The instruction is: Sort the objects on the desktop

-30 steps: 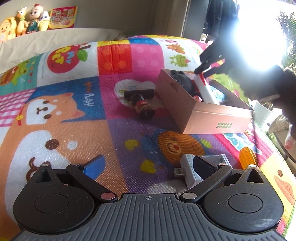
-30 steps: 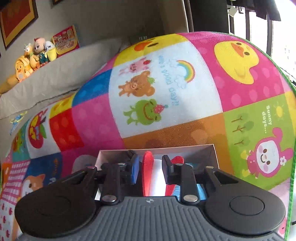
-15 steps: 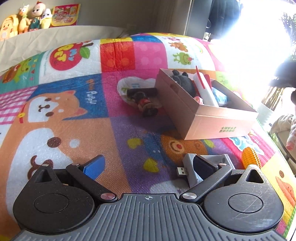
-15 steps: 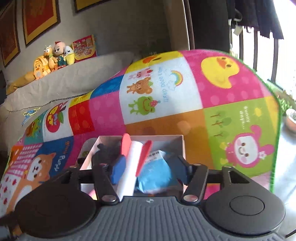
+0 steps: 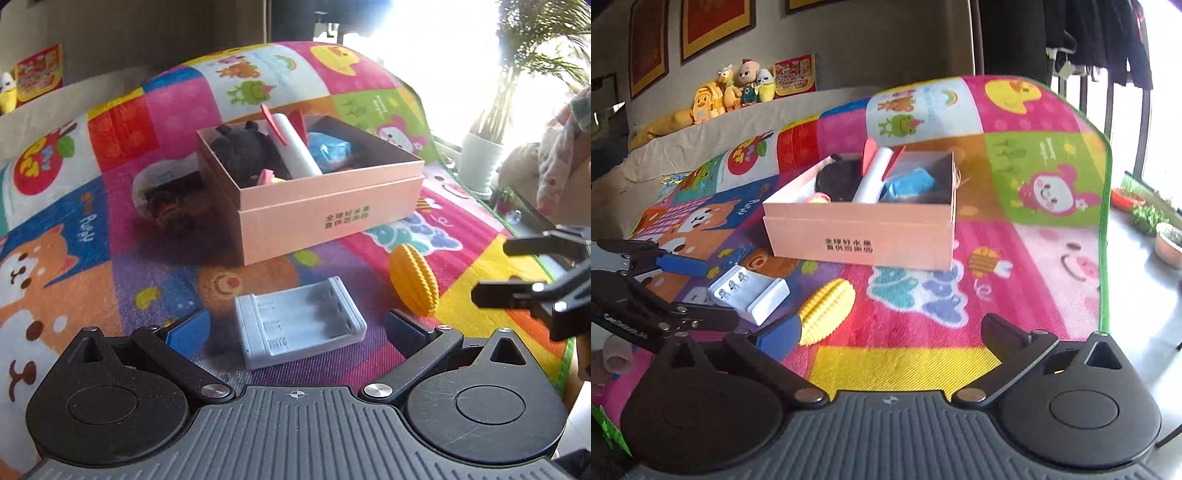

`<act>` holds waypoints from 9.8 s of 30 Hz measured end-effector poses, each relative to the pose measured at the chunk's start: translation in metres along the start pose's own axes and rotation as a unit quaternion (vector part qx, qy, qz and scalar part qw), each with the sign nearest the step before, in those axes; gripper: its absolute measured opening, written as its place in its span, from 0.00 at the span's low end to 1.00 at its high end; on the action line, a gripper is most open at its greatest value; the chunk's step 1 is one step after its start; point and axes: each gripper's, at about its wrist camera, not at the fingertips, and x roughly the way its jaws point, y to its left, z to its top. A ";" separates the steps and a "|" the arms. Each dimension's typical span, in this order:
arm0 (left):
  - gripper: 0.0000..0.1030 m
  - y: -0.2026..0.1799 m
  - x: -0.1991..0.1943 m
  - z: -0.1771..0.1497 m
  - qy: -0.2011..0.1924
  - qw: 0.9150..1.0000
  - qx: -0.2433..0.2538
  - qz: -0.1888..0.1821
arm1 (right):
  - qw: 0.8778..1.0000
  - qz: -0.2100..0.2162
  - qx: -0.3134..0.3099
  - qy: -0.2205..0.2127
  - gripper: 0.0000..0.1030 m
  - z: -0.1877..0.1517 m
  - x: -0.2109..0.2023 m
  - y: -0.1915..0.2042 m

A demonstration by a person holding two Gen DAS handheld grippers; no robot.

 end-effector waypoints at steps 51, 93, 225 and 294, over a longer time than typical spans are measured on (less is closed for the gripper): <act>0.94 0.042 -0.011 -0.023 0.012 1.000 -0.023 0.014 | 0.996 0.025 -0.054 0.072 0.31 0.022 0.036 0.054; 0.99 0.113 0.008 0.039 -0.062 0.994 -0.067 0.067 | 0.999 -0.002 -0.006 -0.031 0.44 0.197 0.056 0.023; 0.90 0.070 -0.005 -0.008 0.036 0.993 -0.101 0.044 | 0.999 -0.003 -0.035 0.027 1.00 -0.019 0.025 0.070; 0.93 0.041 -0.045 -0.060 -0.011 0.999 -0.014 0.027 | 0.991 0.087 -0.084 0.053 0.78 0.026 0.048 0.086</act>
